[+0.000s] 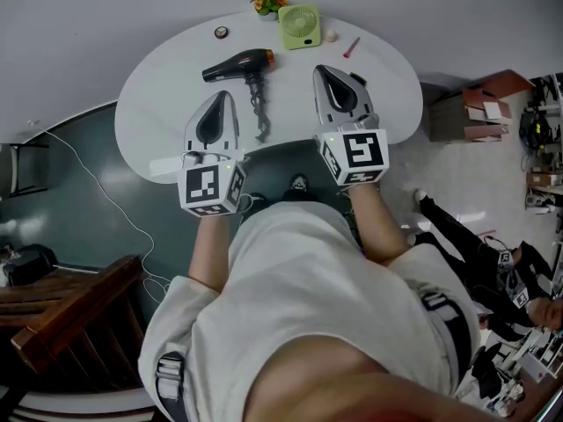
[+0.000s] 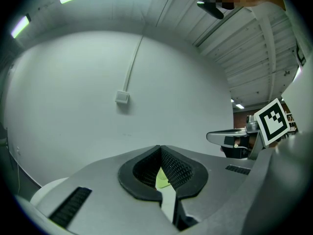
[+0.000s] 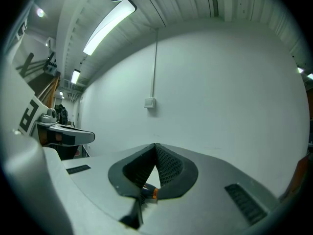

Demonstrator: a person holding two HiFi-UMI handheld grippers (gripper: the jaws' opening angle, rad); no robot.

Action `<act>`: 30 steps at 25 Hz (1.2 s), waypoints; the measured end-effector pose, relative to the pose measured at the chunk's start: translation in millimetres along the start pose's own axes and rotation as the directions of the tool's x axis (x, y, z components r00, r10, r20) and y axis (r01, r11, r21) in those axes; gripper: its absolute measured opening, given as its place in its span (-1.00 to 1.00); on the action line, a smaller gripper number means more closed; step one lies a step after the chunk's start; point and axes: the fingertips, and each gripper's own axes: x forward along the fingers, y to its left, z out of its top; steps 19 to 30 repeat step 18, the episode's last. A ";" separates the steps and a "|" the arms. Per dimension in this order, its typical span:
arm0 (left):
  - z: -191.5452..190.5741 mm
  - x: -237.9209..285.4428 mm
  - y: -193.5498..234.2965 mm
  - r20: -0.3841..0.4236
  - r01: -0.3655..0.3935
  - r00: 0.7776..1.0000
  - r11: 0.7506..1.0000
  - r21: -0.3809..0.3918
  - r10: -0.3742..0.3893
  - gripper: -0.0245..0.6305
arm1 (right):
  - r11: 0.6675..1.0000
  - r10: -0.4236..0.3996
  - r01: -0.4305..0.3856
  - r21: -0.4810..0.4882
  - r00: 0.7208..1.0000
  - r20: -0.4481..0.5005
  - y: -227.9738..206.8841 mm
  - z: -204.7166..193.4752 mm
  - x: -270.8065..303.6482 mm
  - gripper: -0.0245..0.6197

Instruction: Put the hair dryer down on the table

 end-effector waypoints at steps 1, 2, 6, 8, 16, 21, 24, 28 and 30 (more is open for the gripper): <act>-1.2 -0.2 0.8 -0.002 -0.001 1.000 1.000 0.000 0.001 -0.87 | 1.000 -0.003 0.003 0.000 1.000 -0.001 -0.4 -0.5 -0.4 -0.92; -2.4 -0.4 2.1 -0.004 -0.003 1.000 1.000 -0.001 0.003 -0.87 | 1.000 -0.005 0.005 0.000 1.000 -0.001 -1.0 -1.0 -0.7 -0.92; -6.3 -1.0 7.7 -0.012 -0.012 1.000 1.000 -0.010 0.012 -0.87 | 1.000 -0.015 0.015 -0.003 1.000 -0.008 -3.5 -2.6 -2.0 -0.92; -6.2 -1.5 7.3 -0.011 -0.012 1.000 1.000 -0.010 0.012 -0.87 | 1.000 -0.014 0.014 -0.008 1.000 -0.009 -2.9 -2.6 -2.8 -0.92; -8.0 -1.1 5.9 -0.012 -0.002 1.000 1.000 -0.010 0.002 -0.87 | 1.000 -0.012 0.012 -0.006 1.000 -0.017 0.2 -7.9 -2.6 -0.92; -7.9 -0.4 7.1 -0.012 -0.003 1.000 1.000 -0.011 0.003 -0.87 | 1.000 -0.013 0.013 -0.005 1.000 -0.018 -0.7 -8.1 -2.3 -0.93; -7.9 -0.4 7.1 -0.012 -0.003 1.000 1.000 -0.011 0.003 -0.87 | 1.000 -0.013 0.013 -0.005 1.000 -0.018 -0.7 -8.1 -2.3 -0.93; -7.9 -0.4 7.1 -0.012 -0.003 1.000 1.000 -0.011 0.003 -0.87 | 1.000 -0.013 0.013 -0.005 1.000 -0.018 -0.7 -8.1 -2.3 -0.93; -7.9 -0.4 7.1 -0.012 -0.003 1.000 1.000 -0.011 0.003 -0.87 | 1.000 -0.013 0.013 -0.005 1.000 -0.018 -0.7 -8.1 -2.3 -0.93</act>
